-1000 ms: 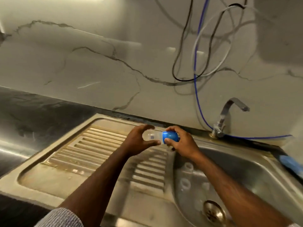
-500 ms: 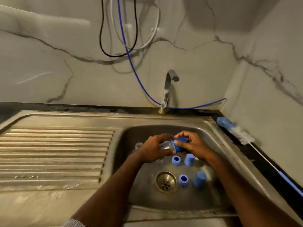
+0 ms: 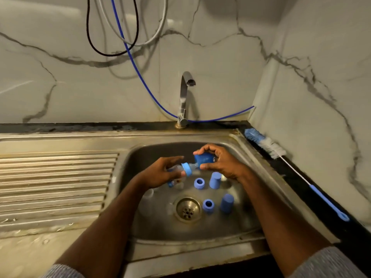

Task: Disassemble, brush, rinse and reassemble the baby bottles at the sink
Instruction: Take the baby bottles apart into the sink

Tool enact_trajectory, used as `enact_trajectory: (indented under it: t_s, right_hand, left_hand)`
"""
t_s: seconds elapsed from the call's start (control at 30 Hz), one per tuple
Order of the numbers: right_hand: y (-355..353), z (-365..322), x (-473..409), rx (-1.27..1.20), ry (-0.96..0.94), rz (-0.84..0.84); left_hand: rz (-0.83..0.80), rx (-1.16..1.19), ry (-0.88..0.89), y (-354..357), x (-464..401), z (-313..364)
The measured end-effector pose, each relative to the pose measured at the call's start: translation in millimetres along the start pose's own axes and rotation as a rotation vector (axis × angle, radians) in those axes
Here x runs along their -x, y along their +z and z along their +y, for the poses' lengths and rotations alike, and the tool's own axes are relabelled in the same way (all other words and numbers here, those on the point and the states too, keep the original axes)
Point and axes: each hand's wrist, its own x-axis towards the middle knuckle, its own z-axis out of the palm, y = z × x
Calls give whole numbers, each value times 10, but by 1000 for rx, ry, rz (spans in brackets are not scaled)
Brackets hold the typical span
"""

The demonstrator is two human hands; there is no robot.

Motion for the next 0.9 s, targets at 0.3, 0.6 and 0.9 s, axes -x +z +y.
enact_trajectory:
  t_s: [0.3,0.6,0.9]
  right_hand:
    - [-8,153,303,517,366,-358]
    - [504,417,331,1127,559,-747]
    - [488,323,303,1147,565,-698]
  left_hand:
    - [265,-117,-66,-23,51,-119]
    - [182,-158,-30,163,-11,-15]
    - [151,-157,-16,170,4,27]
